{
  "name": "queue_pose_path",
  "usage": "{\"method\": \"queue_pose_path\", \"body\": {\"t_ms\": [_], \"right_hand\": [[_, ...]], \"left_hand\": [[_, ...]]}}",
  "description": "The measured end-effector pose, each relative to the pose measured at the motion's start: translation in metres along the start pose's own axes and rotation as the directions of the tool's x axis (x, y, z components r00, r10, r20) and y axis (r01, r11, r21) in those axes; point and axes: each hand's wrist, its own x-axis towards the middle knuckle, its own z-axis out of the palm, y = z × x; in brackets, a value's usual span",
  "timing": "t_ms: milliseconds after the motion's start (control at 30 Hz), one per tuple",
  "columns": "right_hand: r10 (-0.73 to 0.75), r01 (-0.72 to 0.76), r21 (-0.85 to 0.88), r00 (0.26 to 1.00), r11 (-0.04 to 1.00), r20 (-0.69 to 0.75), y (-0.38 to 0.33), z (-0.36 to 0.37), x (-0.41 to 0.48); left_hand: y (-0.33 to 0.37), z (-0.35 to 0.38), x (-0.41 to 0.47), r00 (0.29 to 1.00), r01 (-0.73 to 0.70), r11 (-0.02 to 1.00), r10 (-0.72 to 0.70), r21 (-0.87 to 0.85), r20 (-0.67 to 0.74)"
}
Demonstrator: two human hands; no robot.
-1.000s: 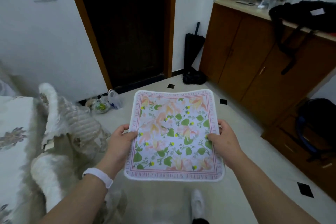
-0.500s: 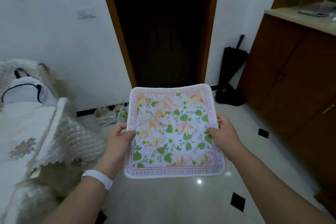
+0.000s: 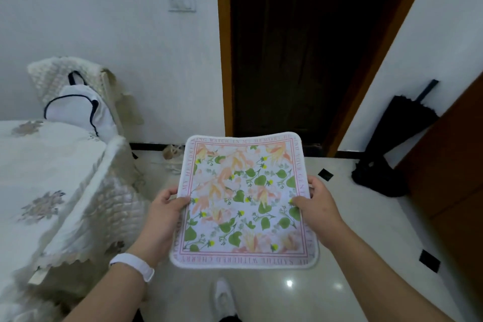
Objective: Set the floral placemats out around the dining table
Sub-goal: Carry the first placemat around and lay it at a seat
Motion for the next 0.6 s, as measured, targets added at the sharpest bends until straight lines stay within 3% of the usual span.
{"method": "queue_pose_path", "body": {"t_ms": [367,600], "right_hand": [[-0.074,0.076,-0.071,0.997,0.995,0.027,-0.109,0.099,0.170],[-0.132,0.151,-0.101,0.976,0.983,0.174,-0.154,0.180,0.237]], "left_hand": [[0.104,-0.023,0.185,1.000,-0.012,0.997,0.011,-0.075,-0.012],[0.141,-0.076,0.231,0.985,-0.091,0.986,0.068,-0.138,-0.161]]}}
